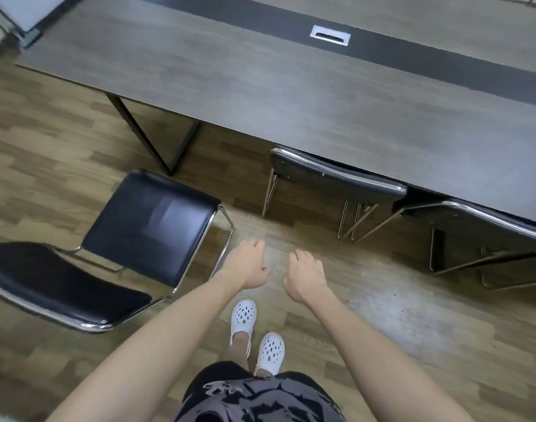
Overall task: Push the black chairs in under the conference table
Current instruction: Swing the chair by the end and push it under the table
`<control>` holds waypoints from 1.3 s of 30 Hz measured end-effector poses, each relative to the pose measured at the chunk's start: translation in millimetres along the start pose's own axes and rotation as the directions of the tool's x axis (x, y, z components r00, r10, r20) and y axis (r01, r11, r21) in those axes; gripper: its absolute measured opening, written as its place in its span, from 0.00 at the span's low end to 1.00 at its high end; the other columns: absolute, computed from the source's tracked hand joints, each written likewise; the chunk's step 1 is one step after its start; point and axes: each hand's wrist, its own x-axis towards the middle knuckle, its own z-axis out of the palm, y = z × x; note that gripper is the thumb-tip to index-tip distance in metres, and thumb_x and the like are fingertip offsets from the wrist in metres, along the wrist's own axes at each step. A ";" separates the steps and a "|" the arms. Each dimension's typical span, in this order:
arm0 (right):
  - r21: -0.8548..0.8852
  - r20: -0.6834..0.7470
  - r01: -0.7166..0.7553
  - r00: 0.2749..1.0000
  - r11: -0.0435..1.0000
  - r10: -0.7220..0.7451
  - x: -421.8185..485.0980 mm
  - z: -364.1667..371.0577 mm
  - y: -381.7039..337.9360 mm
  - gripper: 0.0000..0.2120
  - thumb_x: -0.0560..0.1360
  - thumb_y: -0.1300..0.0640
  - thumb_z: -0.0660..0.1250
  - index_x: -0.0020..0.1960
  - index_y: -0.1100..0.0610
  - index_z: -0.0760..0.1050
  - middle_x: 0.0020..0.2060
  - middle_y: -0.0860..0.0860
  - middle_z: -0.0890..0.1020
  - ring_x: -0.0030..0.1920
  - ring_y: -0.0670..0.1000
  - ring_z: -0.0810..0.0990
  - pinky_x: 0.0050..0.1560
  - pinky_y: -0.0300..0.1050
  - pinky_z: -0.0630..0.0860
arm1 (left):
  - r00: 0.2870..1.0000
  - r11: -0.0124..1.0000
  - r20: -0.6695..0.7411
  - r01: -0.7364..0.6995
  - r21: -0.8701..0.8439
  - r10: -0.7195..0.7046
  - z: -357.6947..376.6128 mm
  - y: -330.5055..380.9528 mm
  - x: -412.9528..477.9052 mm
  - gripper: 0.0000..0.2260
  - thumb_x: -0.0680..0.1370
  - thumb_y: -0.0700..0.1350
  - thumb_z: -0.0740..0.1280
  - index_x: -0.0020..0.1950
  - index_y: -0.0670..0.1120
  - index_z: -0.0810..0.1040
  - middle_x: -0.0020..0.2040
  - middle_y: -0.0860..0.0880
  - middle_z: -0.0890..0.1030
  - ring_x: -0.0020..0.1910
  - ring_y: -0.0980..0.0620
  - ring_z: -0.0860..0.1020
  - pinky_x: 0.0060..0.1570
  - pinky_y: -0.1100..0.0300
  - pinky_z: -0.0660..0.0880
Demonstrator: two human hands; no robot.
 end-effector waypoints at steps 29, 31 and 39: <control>-0.152 0.157 0.410 0.908 0.899 -0.388 -54.7 45.3 -234.7 0.13 0.77 0.53 0.57 0.59 0.57 0.68 0.61 0.54 0.73 0.64 0.56 0.69 0.60 0.50 0.64 | 0.920 0.918 -0.145 0.327 -0.225 -0.363 41.9 -182.1 -198.6 0.10 0.73 0.46 0.63 0.53 0.45 0.71 0.57 0.46 0.75 0.60 0.44 0.73 0.55 0.50 0.74; -0.143 0.151 0.421 0.904 0.896 -0.400 -59.7 52.2 -262.2 0.12 0.77 0.53 0.57 0.58 0.57 0.68 0.60 0.54 0.74 0.63 0.56 0.70 0.60 0.50 0.65 | 0.919 0.917 -0.151 0.326 -0.230 -0.365 45.2 -206.5 -213.7 0.12 0.72 0.46 0.63 0.54 0.45 0.72 0.57 0.46 0.76 0.60 0.44 0.73 0.56 0.50 0.74; -0.114 0.048 0.355 0.935 0.928 -0.352 -76.7 74.0 -358.7 0.18 0.77 0.48 0.59 0.61 0.58 0.65 0.59 0.54 0.75 0.61 0.58 0.73 0.57 0.52 0.68 | 0.912 0.919 -0.216 0.286 -0.270 -0.348 48.7 -291.4 -265.7 0.13 0.72 0.43 0.62 0.56 0.44 0.72 0.58 0.45 0.75 0.61 0.43 0.72 0.56 0.51 0.73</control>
